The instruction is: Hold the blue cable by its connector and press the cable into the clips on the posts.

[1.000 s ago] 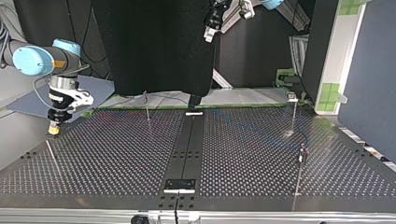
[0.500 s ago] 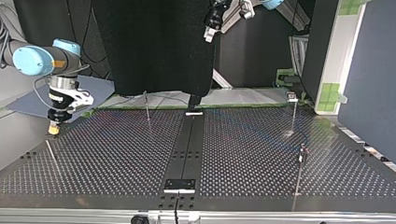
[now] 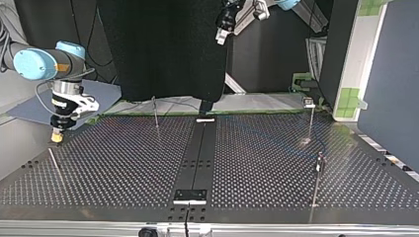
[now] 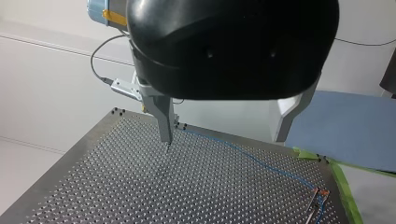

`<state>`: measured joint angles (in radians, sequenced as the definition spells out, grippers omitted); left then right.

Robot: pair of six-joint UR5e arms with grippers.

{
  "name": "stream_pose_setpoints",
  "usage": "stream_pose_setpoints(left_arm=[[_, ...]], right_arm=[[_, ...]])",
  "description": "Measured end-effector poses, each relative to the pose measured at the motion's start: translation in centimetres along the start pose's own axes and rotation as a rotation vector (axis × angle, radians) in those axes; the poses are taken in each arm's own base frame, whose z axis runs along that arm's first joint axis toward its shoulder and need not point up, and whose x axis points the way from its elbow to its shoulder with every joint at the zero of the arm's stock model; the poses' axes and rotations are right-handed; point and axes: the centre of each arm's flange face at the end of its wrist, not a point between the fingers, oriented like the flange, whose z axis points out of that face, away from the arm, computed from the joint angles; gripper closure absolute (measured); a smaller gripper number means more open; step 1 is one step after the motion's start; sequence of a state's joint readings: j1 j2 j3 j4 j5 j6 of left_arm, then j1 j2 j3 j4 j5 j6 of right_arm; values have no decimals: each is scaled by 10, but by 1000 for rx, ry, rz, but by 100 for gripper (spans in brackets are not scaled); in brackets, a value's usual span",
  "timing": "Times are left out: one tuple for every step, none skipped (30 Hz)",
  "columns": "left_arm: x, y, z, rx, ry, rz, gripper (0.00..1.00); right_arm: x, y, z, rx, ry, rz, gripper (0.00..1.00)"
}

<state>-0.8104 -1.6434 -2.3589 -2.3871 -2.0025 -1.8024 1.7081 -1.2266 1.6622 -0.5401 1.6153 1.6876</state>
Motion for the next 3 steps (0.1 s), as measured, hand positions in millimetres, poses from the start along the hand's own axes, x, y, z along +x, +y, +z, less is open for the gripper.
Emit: stream_pose_setpoints(left_arm=[[0, 0, 0, 0, 0, 0, 0], [0, 0, 0, 0, 0, 0, 0], [0, 0, 0, 0, 0, 0, 0]], right_arm=[[0, 0, 0, 0, 0, 0, 100], [0, 0, 0, 0, 0, 0, 100], [0, 0, 0, 0, 0, 0, 100]])
